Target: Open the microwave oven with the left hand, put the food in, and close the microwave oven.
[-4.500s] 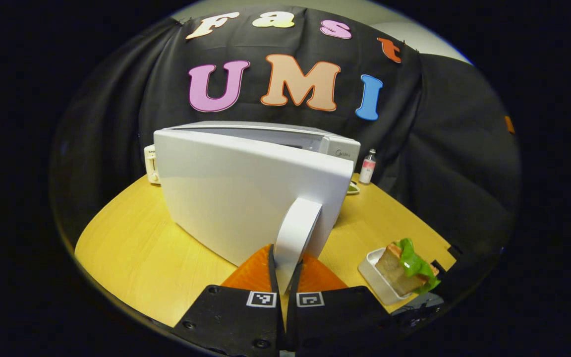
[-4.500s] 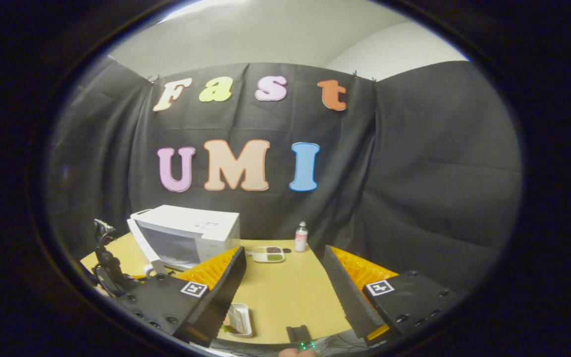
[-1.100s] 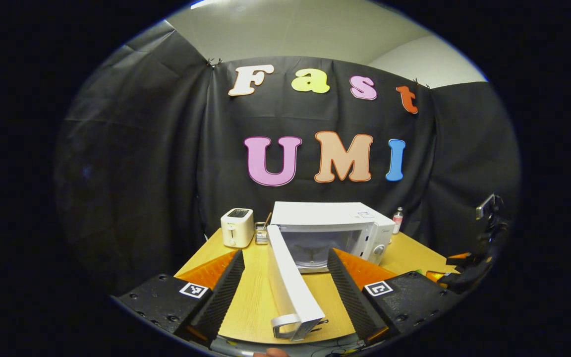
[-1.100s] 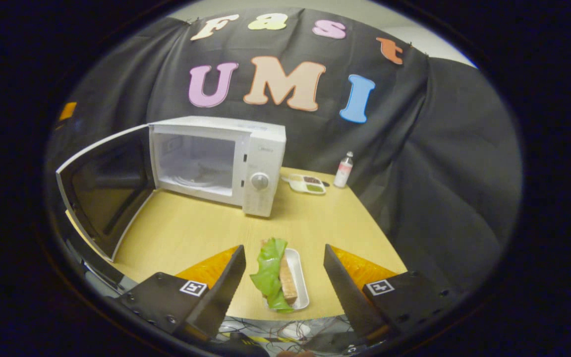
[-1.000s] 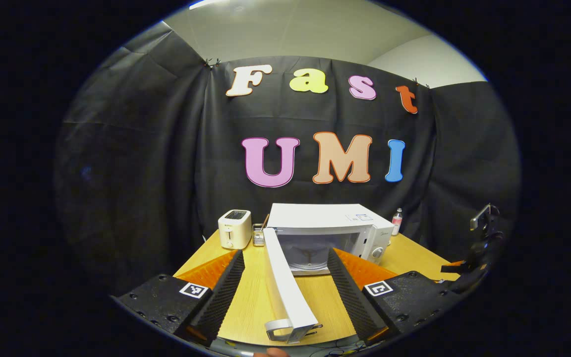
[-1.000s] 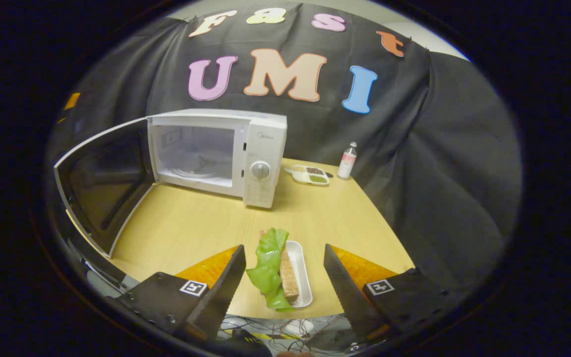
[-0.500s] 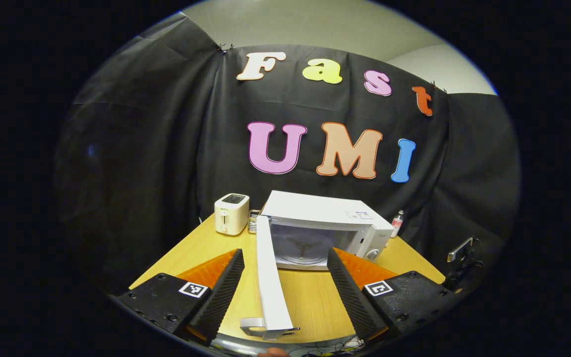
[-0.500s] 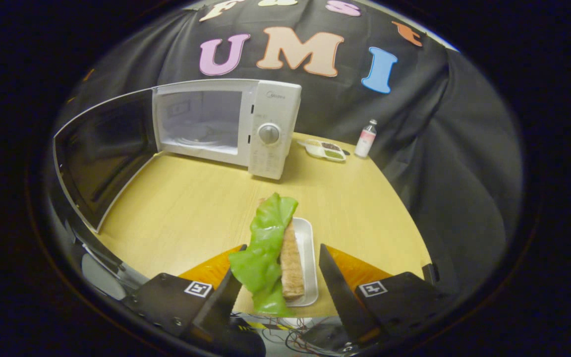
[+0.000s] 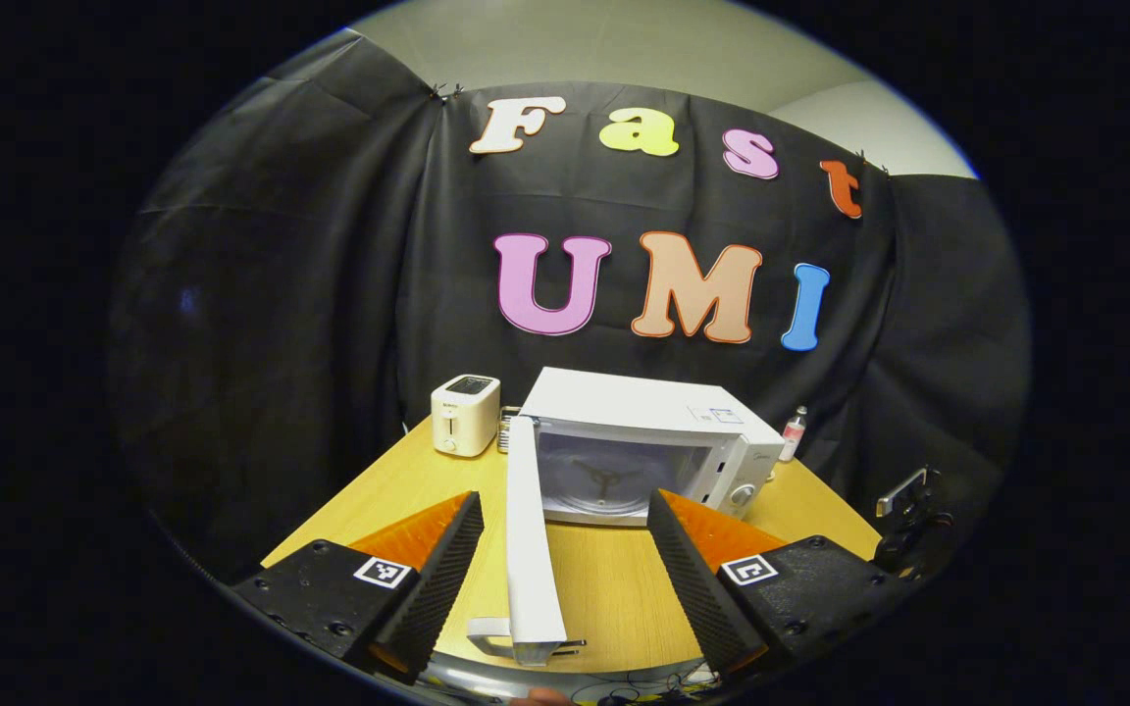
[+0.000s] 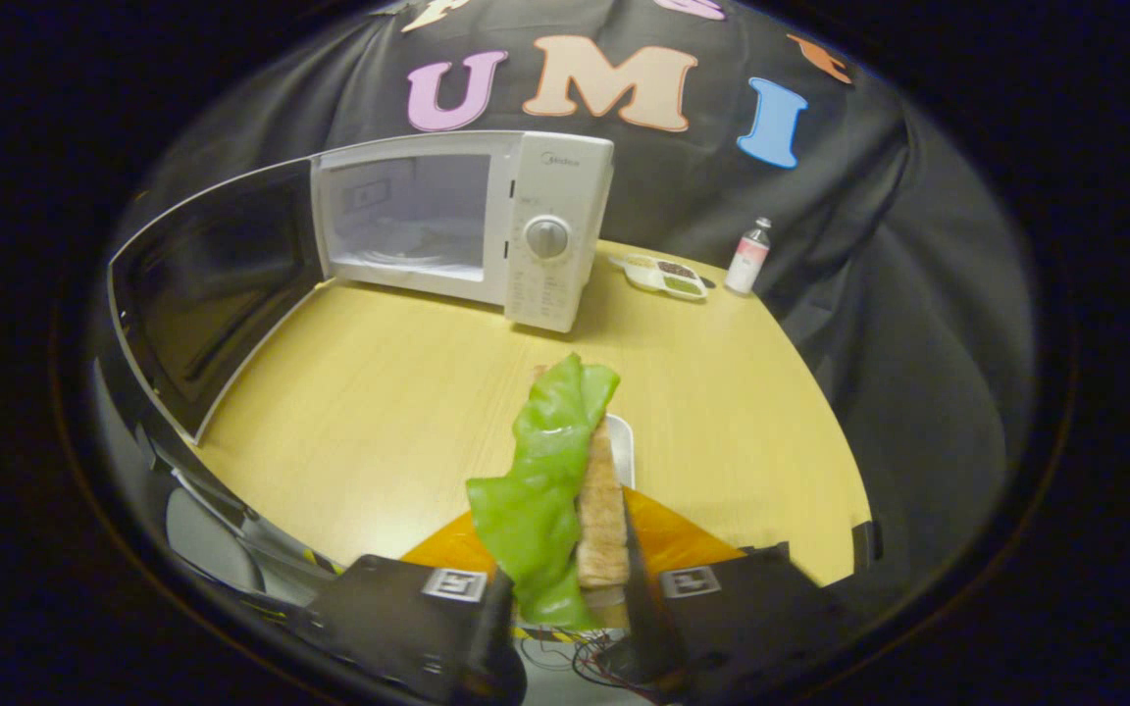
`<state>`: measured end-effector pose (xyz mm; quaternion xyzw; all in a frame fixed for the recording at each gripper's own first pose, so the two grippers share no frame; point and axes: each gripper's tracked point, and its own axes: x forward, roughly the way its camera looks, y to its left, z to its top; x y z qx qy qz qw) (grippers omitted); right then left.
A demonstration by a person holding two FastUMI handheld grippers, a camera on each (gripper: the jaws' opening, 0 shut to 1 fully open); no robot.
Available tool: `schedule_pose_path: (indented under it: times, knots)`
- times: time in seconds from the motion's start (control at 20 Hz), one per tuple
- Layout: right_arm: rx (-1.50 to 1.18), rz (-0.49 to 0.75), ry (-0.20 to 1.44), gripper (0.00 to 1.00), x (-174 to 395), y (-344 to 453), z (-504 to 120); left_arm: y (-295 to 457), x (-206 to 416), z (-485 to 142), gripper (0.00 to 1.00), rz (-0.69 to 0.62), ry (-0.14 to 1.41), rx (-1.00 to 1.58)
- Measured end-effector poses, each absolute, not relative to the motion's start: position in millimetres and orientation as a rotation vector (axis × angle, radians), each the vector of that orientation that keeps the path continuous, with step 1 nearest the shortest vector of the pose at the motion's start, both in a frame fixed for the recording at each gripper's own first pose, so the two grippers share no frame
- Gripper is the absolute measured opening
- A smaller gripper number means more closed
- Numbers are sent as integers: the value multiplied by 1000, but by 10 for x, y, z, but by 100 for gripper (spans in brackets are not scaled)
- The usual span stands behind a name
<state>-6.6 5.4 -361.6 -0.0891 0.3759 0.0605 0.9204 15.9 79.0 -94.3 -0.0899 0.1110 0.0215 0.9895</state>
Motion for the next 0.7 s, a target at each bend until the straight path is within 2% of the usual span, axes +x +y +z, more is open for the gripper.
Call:
schedule_pose_path:
  times: [0.05,0.15,0.2,0.25,0.3,0.6,0.7]
  knots:
    - [-186,124,781,39,-15,42,-3715,764,165,-926,99,32,219,-181]
    - [-176,133,784,39,10,57,-3724,774,163,-937,99,32,216,-184]
    - [-174,125,779,45,37,32,-3730,778,165,-936,99,36,215,-193]
    - [-169,121,780,33,55,15,-3721,792,165,-941,99,43,218,-204]
    - [-157,117,784,39,54,0,-3707,812,170,-955,99,48,220,-213]
    - [-77,93,755,39,196,-44,-3508,892,184,-963,99,64,221,-200]
    - [-49,99,738,39,271,11,-3414,747,198,-962,99,21,220,-240]
